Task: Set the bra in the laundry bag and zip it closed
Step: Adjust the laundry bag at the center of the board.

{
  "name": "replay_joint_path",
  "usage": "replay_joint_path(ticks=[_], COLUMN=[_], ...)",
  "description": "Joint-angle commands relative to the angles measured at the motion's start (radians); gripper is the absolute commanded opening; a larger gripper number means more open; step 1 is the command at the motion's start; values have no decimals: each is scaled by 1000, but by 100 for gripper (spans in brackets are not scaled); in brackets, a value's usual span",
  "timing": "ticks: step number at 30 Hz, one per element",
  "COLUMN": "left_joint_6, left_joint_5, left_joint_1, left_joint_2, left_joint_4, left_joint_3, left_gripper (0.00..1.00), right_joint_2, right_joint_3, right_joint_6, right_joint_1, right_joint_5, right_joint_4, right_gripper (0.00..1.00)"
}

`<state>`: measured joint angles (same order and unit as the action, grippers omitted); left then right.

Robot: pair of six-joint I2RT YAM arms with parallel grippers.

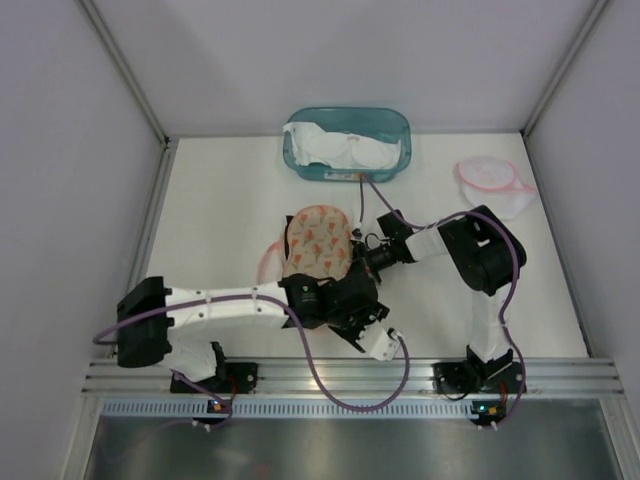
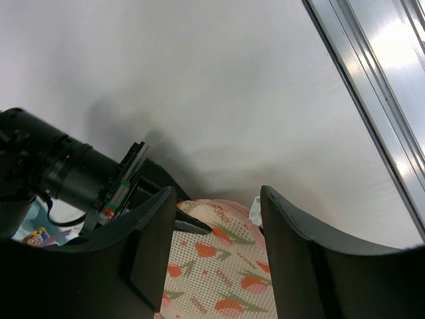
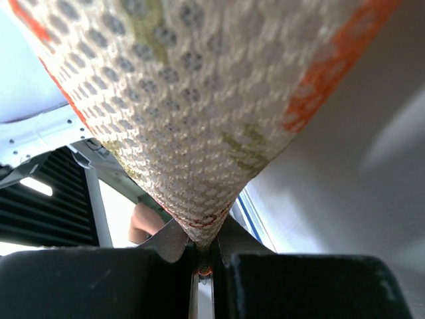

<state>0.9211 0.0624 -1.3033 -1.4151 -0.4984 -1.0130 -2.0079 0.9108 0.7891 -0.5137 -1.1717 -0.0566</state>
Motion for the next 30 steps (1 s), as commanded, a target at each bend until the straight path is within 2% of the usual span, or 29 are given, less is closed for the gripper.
replay_joint_path(ticks=[1, 7, 11, 12, 21, 30], left_joint_6=[106, 134, 110, 107, 67, 74], left_joint_5=[-1, -50, -52, -100, -213, -265], left_joint_1=[-28, -51, -51, -51, -48, -42], left_joint_2=[-129, -385, -533, -560, -806, -874], left_joint_4=[-288, -628, -780, -799, -904, -911], left_joint_3=[-148, -412, -570, -591, -754, -792], left_gripper=[60, 61, 61, 61, 63, 61], right_joint_2=[-5, -18, -25, -23, -20, -14], right_joint_3=[19, 31, 42, 42, 39, 45], right_joint_6=[-28, -60, -91, -96, -126, -148], right_joint_1=[4, 6, 6, 4, 4, 1], right_joint_5=[-2, 9, 18, 21, 37, 46], right_joint_4=[32, 55, 93, 100, 118, 136], right_gripper=[0, 0, 0, 0, 0, 0])
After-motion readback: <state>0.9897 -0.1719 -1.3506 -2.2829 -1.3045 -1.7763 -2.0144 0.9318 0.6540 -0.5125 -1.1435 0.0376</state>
